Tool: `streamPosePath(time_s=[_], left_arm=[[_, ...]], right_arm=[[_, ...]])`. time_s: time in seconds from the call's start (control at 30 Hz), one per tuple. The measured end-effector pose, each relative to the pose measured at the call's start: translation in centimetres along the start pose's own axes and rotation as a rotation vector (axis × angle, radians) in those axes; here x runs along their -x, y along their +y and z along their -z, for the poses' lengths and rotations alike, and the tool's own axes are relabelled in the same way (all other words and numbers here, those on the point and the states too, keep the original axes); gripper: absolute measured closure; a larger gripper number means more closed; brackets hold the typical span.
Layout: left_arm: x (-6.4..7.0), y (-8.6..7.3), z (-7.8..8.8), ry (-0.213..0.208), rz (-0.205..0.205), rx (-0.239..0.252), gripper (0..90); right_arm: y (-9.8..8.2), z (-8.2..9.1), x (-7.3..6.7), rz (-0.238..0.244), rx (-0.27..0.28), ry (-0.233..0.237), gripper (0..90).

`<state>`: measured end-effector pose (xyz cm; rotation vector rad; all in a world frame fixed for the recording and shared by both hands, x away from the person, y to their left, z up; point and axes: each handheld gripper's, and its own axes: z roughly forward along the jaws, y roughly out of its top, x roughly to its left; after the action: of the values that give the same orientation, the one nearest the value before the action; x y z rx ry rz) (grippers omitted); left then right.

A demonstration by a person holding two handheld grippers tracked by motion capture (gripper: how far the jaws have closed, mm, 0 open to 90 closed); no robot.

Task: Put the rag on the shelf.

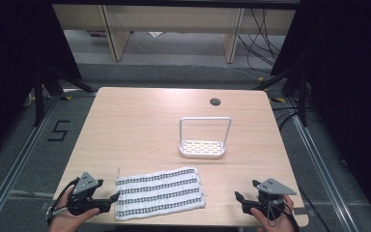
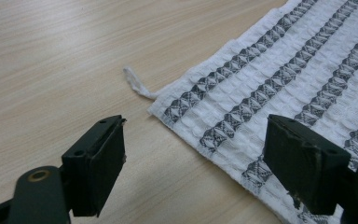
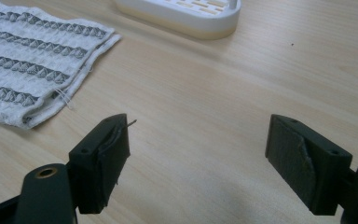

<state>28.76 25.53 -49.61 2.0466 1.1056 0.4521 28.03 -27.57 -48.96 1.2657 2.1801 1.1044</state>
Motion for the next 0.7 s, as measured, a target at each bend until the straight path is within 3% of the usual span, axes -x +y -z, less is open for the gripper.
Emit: streamPosePath(time_s=[0.07, 0.57, 0.6, 0.67, 0.7], left_arm=[[-0.07, 0.08, 0.2, -0.005, -0.005, -0.022, 20.2], [-0.07, 0.19, 0.04, -0.01, -0.004, -0.007, 20.2], [0.06, 0.25, 0.01, -0.008, 0.007, -0.004, 20.2], [-0.04, 0.46, -0.12, -0.019, 0.006, 0.001, 20.3], [-0.16, 0.89, -0.29, -0.02, 0.018, 0.012, 20.3]], right_arm=[[0.0, -0.01, 0.0, 0.0, -0.001, 0.0, 22.8], [0.04, -0.16, -0.07, 0.005, -0.005, 0.006, 23.8], [0.03, -0.09, -0.36, -0.026, -0.015, 0.004, 24.0], [0.06, -0.12, -0.42, -0.028, -0.014, 0.011, 24.2], [0.17, -0.2, -0.22, 0.003, 0.0, 0.016, 24.2]])
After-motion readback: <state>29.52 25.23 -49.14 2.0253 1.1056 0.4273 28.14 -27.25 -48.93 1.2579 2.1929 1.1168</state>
